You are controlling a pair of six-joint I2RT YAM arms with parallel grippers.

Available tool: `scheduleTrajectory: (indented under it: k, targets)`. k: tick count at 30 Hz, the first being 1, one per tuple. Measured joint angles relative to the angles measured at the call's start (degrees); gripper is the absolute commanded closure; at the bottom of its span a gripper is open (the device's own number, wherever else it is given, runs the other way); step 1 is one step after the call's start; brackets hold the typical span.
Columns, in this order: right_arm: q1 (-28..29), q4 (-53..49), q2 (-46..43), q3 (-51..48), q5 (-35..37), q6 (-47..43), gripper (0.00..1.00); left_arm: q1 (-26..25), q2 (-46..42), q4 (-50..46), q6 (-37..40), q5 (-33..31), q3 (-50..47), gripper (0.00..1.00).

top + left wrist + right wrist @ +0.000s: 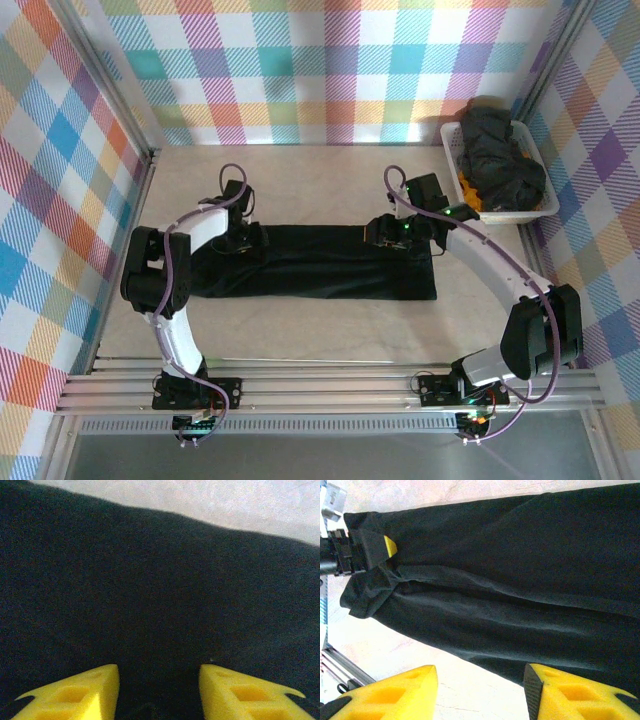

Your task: Fold and stack the t-shirts

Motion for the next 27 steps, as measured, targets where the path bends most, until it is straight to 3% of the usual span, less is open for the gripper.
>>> scheduleTrajectory:
  k: [7, 14, 22, 27]
  targets:
    - [0.0, 0.7, 0.2, 0.3, -0.4, 1.0, 0.51, 0.0, -3.1, 1.3, -0.6, -0.2, -3.2, 0.7]
    - [0.1, 1.5, 0.4, 0.3, -0.7, 1.9, 0.52, -0.7, -8.2, 1.4, -2.5, -0.5, -5.0, 0.72]
    - [0.2, 1.7, 0.4, 0.3, -0.8, 2.0, 0.52, -1.5, -9.2, 1.2, -5.1, -0.6, -7.8, 1.0]
    - [0.2, 1.8, 0.4, 0.3, -0.8, 2.1, 0.52, -2.4, -10.9, 0.5, -7.4, -0.6, -7.8, 1.0]
